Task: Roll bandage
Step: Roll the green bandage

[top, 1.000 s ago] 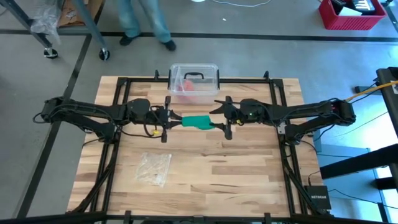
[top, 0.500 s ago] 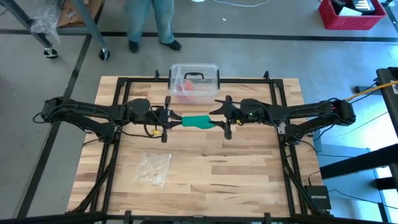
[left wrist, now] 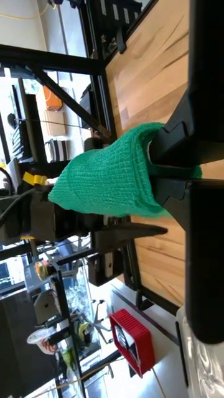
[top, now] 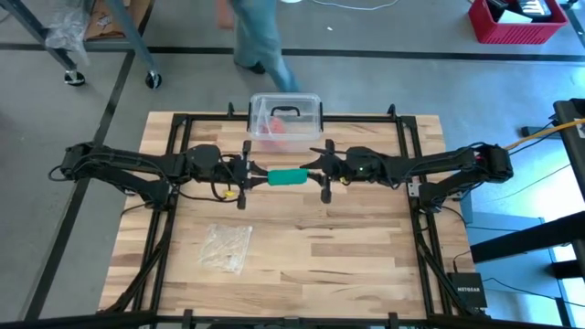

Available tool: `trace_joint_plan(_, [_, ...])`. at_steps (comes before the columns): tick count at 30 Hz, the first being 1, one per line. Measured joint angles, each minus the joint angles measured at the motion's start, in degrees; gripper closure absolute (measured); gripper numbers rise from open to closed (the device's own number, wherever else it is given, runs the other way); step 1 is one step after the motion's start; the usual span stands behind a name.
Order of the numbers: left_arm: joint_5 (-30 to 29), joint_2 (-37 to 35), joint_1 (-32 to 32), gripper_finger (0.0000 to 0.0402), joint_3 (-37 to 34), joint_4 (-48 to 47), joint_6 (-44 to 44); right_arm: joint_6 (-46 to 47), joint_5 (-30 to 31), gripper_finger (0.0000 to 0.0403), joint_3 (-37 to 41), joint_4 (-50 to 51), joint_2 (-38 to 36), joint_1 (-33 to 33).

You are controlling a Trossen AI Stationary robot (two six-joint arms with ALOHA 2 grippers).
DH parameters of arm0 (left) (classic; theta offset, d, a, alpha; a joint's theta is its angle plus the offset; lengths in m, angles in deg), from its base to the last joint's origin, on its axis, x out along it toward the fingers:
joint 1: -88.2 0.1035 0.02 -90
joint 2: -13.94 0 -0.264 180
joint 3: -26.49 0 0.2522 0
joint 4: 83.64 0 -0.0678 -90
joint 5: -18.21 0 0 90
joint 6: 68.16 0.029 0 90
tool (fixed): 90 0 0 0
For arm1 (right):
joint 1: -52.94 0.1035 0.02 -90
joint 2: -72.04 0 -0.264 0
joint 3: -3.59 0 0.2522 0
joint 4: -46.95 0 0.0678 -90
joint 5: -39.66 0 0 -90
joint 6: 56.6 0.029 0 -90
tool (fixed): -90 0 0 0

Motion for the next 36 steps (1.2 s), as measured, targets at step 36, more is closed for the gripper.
trace_joint_plan(36, [0.09, -0.39, -5.88, 0.0390, -0.02, 20.28, 5.09, -9.53, 9.07, 0.0399, -0.04, -7.49, 1.54, 5.73])
